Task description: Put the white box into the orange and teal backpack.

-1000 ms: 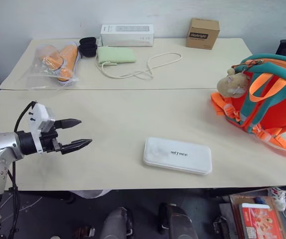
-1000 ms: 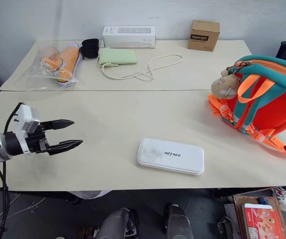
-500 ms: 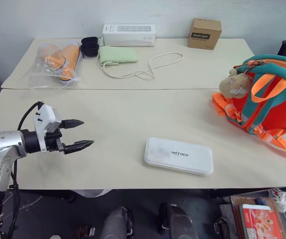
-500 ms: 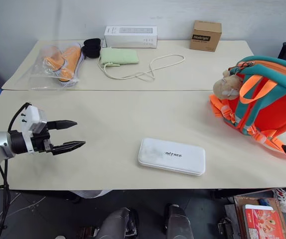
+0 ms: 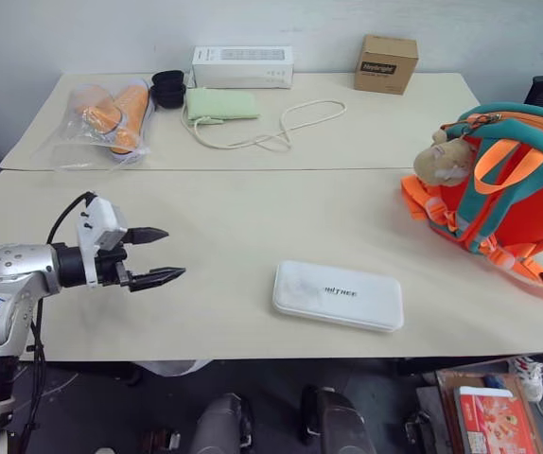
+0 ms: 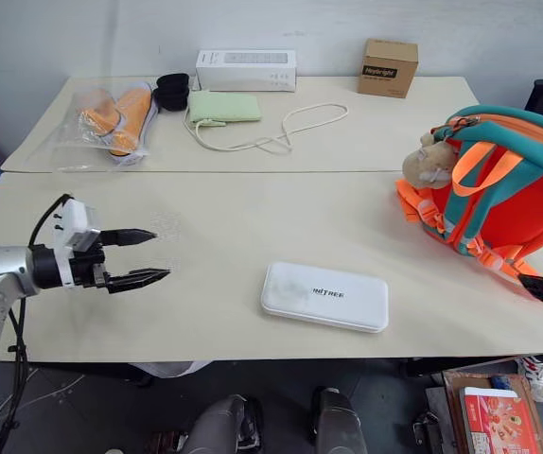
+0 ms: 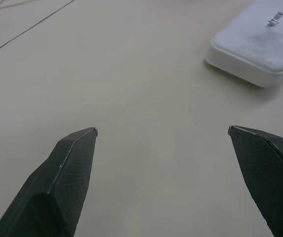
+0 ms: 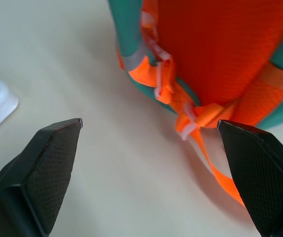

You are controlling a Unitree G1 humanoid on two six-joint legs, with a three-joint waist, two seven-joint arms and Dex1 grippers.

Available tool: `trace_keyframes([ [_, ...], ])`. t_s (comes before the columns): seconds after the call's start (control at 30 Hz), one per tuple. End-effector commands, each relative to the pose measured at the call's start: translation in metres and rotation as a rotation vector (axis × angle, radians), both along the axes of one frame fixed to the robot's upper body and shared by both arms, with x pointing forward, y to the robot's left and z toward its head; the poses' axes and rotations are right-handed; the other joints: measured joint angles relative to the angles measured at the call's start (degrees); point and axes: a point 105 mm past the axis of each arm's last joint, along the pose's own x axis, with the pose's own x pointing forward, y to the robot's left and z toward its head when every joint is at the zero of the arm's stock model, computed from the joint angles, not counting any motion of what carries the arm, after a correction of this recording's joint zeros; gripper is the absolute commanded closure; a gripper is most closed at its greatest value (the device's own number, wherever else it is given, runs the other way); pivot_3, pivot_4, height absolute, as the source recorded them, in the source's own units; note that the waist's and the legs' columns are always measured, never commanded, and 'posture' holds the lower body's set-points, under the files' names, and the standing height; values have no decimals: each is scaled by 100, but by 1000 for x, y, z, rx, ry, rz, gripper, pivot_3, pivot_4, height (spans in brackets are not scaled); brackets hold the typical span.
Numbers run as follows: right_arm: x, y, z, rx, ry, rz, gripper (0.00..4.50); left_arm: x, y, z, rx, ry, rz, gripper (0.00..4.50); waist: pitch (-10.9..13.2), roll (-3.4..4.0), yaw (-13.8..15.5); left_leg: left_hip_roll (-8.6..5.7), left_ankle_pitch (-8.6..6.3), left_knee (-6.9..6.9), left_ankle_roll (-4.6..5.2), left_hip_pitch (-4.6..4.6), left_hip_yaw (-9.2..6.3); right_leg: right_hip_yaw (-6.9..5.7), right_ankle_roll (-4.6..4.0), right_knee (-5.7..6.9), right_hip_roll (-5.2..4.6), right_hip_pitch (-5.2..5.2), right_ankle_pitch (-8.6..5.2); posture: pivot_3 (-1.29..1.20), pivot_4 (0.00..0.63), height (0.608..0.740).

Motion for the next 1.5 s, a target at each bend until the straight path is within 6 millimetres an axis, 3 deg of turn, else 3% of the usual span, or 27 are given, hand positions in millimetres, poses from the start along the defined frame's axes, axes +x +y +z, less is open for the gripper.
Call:
trace_keyframes([
  [0.03,2,23,3,-33,42,161,621,-11,-23,1,15,-7,-121,195,0,0,2,0,8,0,13,0,0,0,0,0,1,0,0,0,150,740],
  [0.1,3,33,-1,-33,72,227,1213,-13,-31,-6,26,6,-159,561,0,0,5,3,15,0,20,1,0,-2,-1,1,5,0,0,0,150,740],
  [0.4,9,68,-35,-70,205,457,4389,0,-59,-30,43,-26,-214,3406,0,-1,23,-2,21,6,27,-1,-3,-4,0,5,1,1,0,0,150,740],
  [0.43,9,69,-36,-73,210,468,4500,2,-61,-32,47,-31,-213,3715,0,-1,22,-2,21,6,28,-1,-3,-4,1,4,1,1,0,0,150,740],
  [0.53,18,74,-45,-94,218,482,4500,8,-72,-40,69,-31,-232,4467,0,-1,19,-3,23,13,30,2,-2,-9,2,9,2,5,1,0,150,740],
  [0.67,27,79,-60,-119,246,485,4500,10,-81,-54,112,-18,-274,4467,0,-1,16,-5,25,13,32,1,-2,-16,2,13,-2,2,1,0,150,740],
  [0.97,33,96,-77,-126,312,572,4500,16,-111,-60,86,-4,-343,4467,0,-1,30,-10,31,20,40,-1,-3,-49,3,19,-6,3,2,0,150,740],
  [1.3,59,113,-73,-78,257,567,4500,8,-121,-65,64,51,-383,4467,0,-1,5,-7,42,21,35,0,-5,-62,3,25,-6,2,2,0,150,740],
  [1.5,64,114,-68,-24,248,551,4500,13,-115,-64,33,82,-321,4467,0,-1,25,-10,43,22,37,-4,-10,-67,3,25,-10,3,2,0,150,740],
])
